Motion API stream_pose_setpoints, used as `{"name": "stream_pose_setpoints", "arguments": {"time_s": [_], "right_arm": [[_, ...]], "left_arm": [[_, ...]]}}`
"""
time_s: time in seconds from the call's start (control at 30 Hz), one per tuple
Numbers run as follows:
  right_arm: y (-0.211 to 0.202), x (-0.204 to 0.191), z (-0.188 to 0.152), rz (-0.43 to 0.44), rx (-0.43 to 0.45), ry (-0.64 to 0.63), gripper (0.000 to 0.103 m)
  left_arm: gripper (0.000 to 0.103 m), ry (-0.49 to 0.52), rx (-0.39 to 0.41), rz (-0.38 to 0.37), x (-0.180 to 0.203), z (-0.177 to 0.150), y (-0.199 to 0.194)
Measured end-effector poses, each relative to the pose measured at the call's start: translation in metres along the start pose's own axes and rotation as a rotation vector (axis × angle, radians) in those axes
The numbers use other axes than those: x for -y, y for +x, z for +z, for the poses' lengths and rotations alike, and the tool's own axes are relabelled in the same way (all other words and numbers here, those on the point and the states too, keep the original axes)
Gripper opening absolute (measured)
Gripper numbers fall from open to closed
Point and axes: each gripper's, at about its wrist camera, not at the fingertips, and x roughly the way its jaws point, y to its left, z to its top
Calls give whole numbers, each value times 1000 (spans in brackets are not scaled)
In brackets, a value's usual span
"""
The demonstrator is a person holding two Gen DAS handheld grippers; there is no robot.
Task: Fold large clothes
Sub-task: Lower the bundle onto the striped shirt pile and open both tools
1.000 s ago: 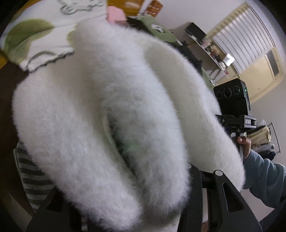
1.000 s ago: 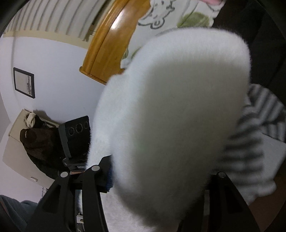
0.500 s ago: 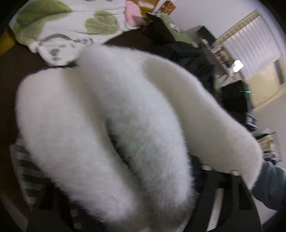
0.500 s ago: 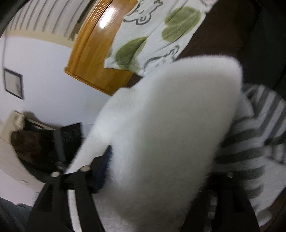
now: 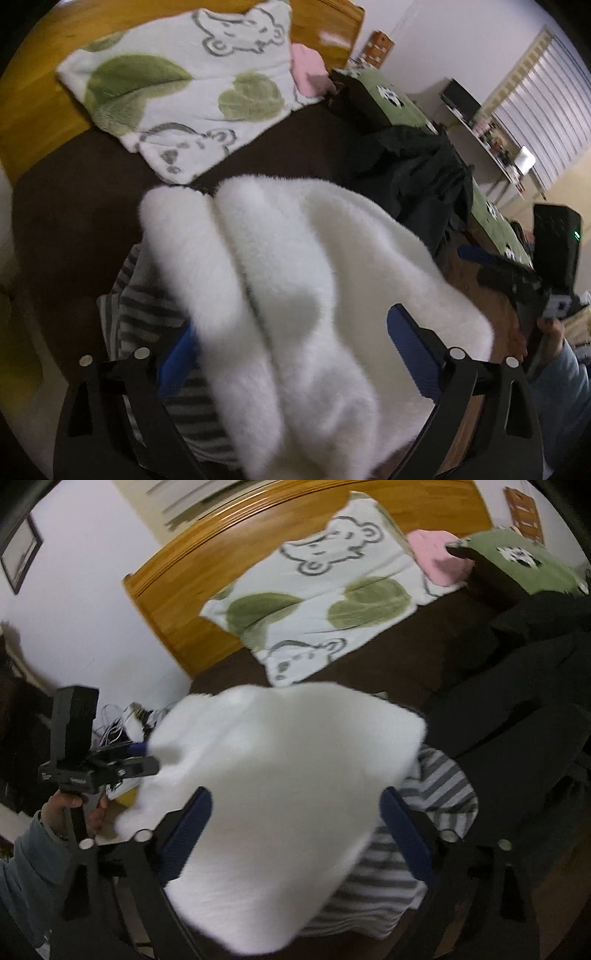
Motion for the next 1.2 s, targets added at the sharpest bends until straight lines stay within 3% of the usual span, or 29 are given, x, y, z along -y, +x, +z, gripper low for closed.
{"name": "stream_pose_setpoints", "arguments": {"time_s": [0.07, 0.23, 0.33, 0.5, 0.6, 0.83, 1.0, 1.2], "right_arm": [[2, -14, -3, 20, -14, -10, 77], [0, -46, -12, 20, -2, -65, 77], [2, -58, -11, 4, -4, -104, 77], [11, -62, -8, -16, -28, -116, 77], [16, -57, -8, -43, -36, -109, 78], [30, -44, -19, -33, -99, -71, 79], [27, -40, -36, -23, -113, -50, 79], [24, -42, -58, -49, -126, -69, 79]], "left_arm": [[93, -30, 24, 4, 3, -7, -9], [94, -49, 113, 75, 7, -24, -37], [96, -20, 144, 106, 12, -31, -52], [95, 106, 113, 112, 30, -40, -48], [85, 141, 62, 104, 36, -42, -33], [34, 108, -34, 111, 19, -40, 3], [26, 92, -62, 65, 7, -45, 4], [24, 116, -114, 107, 6, -56, 11]]}}
